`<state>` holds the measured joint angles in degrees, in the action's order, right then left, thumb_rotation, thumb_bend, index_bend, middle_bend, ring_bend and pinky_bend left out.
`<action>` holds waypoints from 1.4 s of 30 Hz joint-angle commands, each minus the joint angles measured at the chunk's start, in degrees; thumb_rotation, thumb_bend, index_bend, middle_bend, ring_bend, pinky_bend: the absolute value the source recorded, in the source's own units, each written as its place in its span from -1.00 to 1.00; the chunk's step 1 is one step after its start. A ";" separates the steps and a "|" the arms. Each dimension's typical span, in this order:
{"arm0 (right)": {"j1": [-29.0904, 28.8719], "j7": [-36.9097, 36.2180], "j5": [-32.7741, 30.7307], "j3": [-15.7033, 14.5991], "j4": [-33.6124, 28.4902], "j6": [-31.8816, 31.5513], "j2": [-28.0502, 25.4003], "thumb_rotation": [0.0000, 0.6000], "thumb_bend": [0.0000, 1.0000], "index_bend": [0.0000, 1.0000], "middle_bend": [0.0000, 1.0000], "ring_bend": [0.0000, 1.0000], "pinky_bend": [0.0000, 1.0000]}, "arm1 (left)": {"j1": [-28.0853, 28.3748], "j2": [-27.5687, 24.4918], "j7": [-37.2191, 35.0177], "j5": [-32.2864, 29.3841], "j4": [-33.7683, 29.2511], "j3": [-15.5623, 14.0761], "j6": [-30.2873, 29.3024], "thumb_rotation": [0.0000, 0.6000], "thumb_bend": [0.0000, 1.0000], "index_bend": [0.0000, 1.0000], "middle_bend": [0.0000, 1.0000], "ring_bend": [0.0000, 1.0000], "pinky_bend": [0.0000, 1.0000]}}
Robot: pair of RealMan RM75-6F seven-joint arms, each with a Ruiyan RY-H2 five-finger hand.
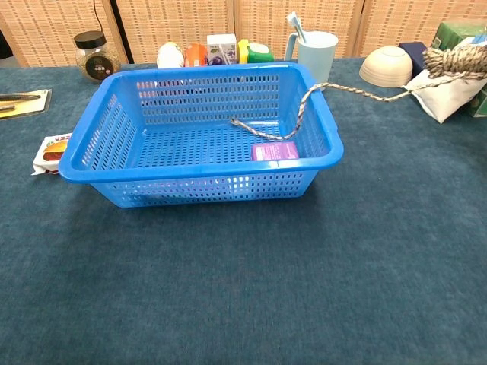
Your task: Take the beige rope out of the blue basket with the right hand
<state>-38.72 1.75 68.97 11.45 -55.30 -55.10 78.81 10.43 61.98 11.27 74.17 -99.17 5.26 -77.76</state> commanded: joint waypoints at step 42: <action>3.22 4.30 2.19 1.41 -19.32 -6.09 -5.78 1.00 0.47 0.18 0.19 -0.02 0.29 | 0.03 -0.35 -0.82 0.52 -0.02 -0.23 -0.06 1.00 -0.80 -1.00 -1.00 -1.00 -1.00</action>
<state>-35.57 6.09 70.87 13.18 -74.86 -61.43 72.64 10.46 61.63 10.45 74.70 -99.19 5.03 -77.82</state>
